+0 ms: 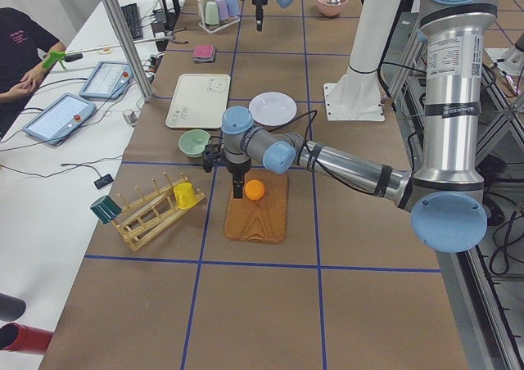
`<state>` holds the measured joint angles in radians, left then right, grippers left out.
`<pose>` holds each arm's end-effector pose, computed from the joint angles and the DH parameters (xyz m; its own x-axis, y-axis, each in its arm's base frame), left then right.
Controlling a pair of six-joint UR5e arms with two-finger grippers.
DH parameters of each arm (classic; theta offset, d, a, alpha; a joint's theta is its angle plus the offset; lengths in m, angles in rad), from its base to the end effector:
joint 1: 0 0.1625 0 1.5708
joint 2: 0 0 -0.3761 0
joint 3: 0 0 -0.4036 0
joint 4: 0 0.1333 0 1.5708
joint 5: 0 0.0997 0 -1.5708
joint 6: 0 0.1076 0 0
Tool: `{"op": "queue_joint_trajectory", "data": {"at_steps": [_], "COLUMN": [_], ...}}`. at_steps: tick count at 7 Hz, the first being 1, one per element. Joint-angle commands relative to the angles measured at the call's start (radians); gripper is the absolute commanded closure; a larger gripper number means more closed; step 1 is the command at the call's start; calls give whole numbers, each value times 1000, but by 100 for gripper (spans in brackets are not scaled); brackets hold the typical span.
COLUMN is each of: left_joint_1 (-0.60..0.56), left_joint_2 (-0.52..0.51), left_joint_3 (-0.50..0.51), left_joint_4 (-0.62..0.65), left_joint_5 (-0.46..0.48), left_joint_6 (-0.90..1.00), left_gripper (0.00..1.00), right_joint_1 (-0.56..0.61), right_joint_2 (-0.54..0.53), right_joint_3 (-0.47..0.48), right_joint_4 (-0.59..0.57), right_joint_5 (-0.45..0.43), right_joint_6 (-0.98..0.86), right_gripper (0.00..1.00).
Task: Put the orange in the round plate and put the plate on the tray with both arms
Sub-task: 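Grasp the orange with the left gripper while the right approaches the plate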
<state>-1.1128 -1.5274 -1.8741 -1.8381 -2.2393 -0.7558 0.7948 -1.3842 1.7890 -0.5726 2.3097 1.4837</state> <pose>0.1624 -0.4801 0.4573 0.6740 -0.0756 -0.7349 0.1101 0.9939 -0.0013 -0.3319 -0.4250 0.2881 0.1220 0.0325 0.9920 -0.0521 0.9983 -0.0263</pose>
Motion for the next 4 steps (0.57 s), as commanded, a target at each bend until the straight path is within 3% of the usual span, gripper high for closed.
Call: {"op": "queue_joint_trajectory", "data": {"at_steps": [1, 4], "left_joint_1": [83, 117], "left_joint_2": [-4, -34], "left_joint_3": [30, 84], "left_joint_4": [-102, -122], "left_joint_5": [29, 56], "left_joint_6": [-129, -158], "left_gripper": [1, 2], "right_joint_1": [-109, -155], "right_joint_2": [30, 37], "right_joint_3": [-7, -5], "right_joint_4": [71, 73], "right_joint_5": [-127, -187], "right_joint_6": [101, 136], "right_gripper": [1, 1]}}
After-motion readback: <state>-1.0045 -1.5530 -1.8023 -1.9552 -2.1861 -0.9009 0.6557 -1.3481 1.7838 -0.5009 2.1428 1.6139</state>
